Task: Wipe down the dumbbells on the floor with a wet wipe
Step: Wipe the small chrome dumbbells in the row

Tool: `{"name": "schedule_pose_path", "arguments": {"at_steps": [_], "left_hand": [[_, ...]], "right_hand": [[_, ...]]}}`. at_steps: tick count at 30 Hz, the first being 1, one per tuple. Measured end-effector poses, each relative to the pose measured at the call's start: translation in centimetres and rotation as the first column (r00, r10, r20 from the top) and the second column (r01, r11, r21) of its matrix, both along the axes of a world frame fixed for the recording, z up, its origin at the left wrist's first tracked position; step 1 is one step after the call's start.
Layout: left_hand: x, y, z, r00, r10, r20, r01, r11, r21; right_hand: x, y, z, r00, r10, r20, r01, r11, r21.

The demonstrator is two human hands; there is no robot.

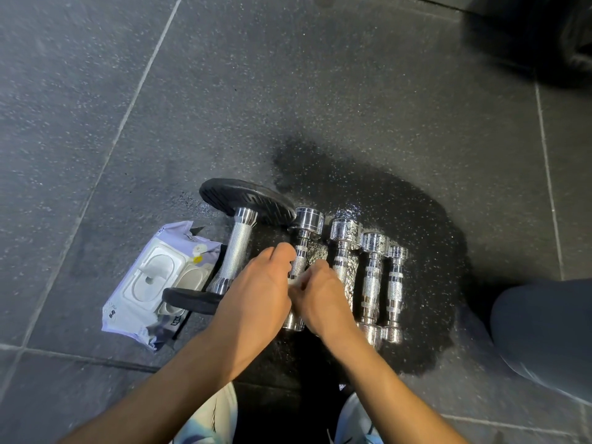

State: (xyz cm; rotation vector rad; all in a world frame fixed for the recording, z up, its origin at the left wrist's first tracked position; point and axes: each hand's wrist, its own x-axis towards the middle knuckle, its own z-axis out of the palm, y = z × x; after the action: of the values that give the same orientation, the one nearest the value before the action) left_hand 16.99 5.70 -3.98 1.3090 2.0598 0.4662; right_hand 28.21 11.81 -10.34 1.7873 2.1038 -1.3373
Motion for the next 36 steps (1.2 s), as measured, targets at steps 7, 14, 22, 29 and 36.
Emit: {"name": "schedule_pose_path", "arguments": {"at_steps": [7,14,22,29,36], "left_hand": [[0.1,-0.2,0.0,1.0,-0.021,-0.015,0.021,1.0,-0.006],[0.2,-0.3,-0.1,1.0,-0.031,-0.006,0.031,0.999,0.011],[0.2,-0.3,-0.1,0.999,-0.044,-0.014,0.044,0.999,0.028],[0.1,-0.3,0.1,0.999,-0.045,-0.018,0.046,0.999,0.026],[0.1,-0.3,0.3,0.999,-0.042,-0.018,0.042,0.999,0.015]], "right_hand": [[-1.4,-0.9,0.2,0.99,0.125,0.058,-0.135,0.966,0.221],[-1.1,1.0,-0.8,0.991,0.01,-0.134,0.03,0.954,0.297],[-2.0,2.5,-1.3,0.989,0.016,-0.15,0.047,0.911,0.409],[-1.0,0.2,-1.0,0.983,0.034,-0.181,-0.001,0.984,0.181],[0.2,0.4,-0.9,0.973,-0.108,-0.206,0.118,0.992,0.035]]}}
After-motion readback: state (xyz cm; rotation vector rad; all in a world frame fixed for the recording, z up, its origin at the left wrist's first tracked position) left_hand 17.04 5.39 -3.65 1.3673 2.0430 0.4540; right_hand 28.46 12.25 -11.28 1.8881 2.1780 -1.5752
